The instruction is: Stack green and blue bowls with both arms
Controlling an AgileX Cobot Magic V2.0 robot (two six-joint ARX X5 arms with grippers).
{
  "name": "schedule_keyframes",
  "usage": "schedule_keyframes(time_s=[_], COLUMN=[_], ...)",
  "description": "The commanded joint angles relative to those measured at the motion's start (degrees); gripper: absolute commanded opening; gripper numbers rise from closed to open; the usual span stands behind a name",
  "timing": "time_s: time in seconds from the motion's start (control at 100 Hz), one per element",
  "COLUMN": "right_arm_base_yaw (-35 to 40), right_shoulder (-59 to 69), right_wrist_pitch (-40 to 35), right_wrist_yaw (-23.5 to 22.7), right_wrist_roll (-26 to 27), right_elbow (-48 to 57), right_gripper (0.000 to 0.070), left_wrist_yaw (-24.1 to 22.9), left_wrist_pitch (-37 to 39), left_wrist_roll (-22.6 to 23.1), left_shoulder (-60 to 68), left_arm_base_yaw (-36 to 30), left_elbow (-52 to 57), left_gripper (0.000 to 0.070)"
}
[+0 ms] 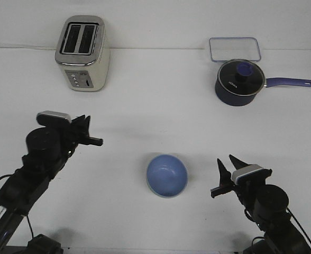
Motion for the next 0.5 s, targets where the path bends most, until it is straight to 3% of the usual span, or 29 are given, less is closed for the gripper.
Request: schedule_keyframes(time_s=[0.0,0.12,0.37,0.49], right_arm_base_yaw=[0.24,0.24,0.24,0.24], right_shoulder=[-2.36,-8.81,-18.21,-18.32], right_wrist_pitch=[-0.63,-2.64,-1.27,-1.51], right_wrist_yaw=[0.55,4.11,7.32,9.81], right_wrist_roll=[0.70,1.20,-1.20,-1.49], right_elbow=[0.13,-0.09,-2.16,-2.16], right_gripper=[0.0002,0.0001,0.0001,0.0001], left_wrist_yaw=[-1.36,-3.45,-3.50,-3.50], left_wrist_pitch=[-2.67,-3.32,15.56,16.33], left_wrist_roll=[2.45,4.44,7.15,6.51], left_shoulder=[-2.54,-10.19,-31.65,-37.22], left_arm_base_yaw=[1.18,3.39,5.49,6.01], left_elbow=[0.26,-3.87,-25.79,-30.82], left_gripper=[0.0013,0.0014,0.0013,0.0013])
